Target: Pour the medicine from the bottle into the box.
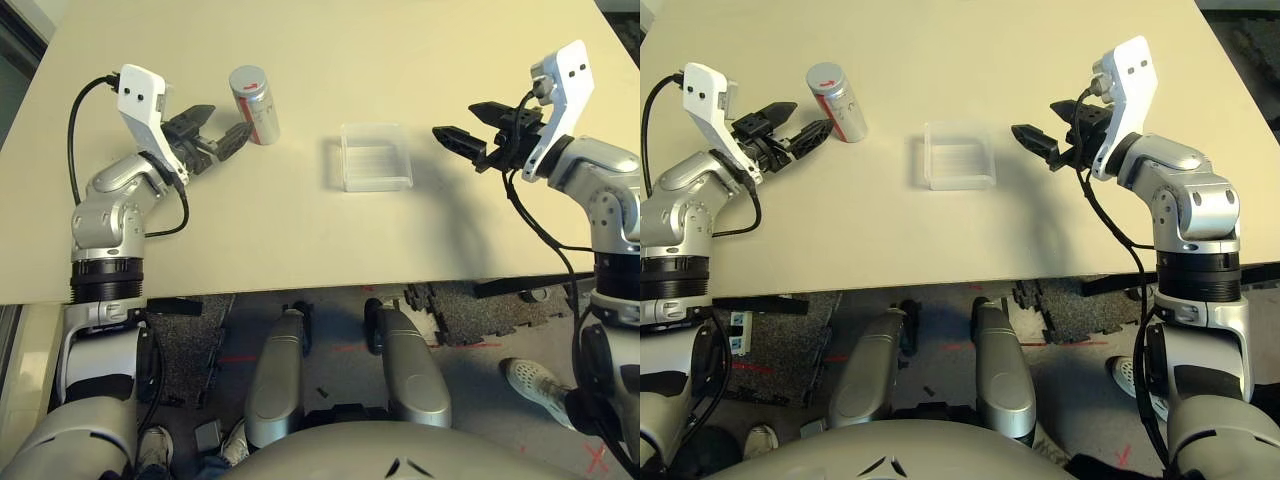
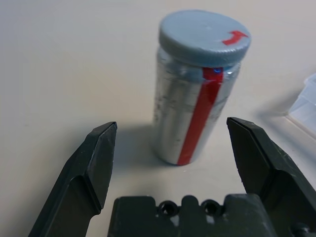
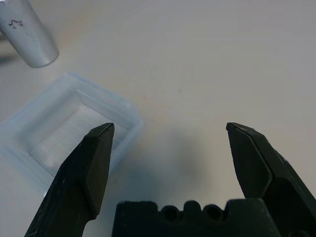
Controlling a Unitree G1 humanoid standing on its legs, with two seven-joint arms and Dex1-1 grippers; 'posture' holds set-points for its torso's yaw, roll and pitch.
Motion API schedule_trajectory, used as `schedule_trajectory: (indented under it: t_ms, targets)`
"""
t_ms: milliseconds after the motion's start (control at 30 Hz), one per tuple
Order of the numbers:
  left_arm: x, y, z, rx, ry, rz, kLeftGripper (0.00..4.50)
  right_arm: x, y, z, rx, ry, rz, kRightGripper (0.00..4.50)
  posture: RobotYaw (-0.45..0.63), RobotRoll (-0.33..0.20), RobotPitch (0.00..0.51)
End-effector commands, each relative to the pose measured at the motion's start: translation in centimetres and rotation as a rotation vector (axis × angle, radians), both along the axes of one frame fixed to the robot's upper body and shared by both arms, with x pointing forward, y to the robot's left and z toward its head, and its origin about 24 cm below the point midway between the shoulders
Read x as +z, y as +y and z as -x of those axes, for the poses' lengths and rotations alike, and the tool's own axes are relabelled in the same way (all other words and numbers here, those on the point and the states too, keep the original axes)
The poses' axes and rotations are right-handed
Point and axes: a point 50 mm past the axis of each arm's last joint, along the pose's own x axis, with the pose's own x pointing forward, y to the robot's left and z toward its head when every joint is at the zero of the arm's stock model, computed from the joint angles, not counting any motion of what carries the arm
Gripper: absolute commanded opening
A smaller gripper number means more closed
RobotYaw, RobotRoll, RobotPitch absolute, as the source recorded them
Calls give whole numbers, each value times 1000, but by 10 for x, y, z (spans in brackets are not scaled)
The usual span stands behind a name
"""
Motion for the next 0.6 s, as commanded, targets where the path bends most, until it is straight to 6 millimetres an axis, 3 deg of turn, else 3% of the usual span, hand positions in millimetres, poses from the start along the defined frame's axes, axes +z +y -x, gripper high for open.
schedule_trajectory:
  t_ms: [33,333,567,600]
  targets:
    - [-4,-9,-4,-21,9,-10,4471,0,2,3,6,0,-7,4500,23,0,272]
    - [-11,-22,-16,-32,8,-7,4471,4,12,4,39,-12,-10,4500,-4,0,264]
    - [-13,-25,-27,-17,-6,-11,4471,10,42,11,188,-24,-30,4500,-16,0,257]
    - [-12,-27,-28,-21,-11,-10,4306,11,46,11,207,-26,-30,4500,-16,0,258]
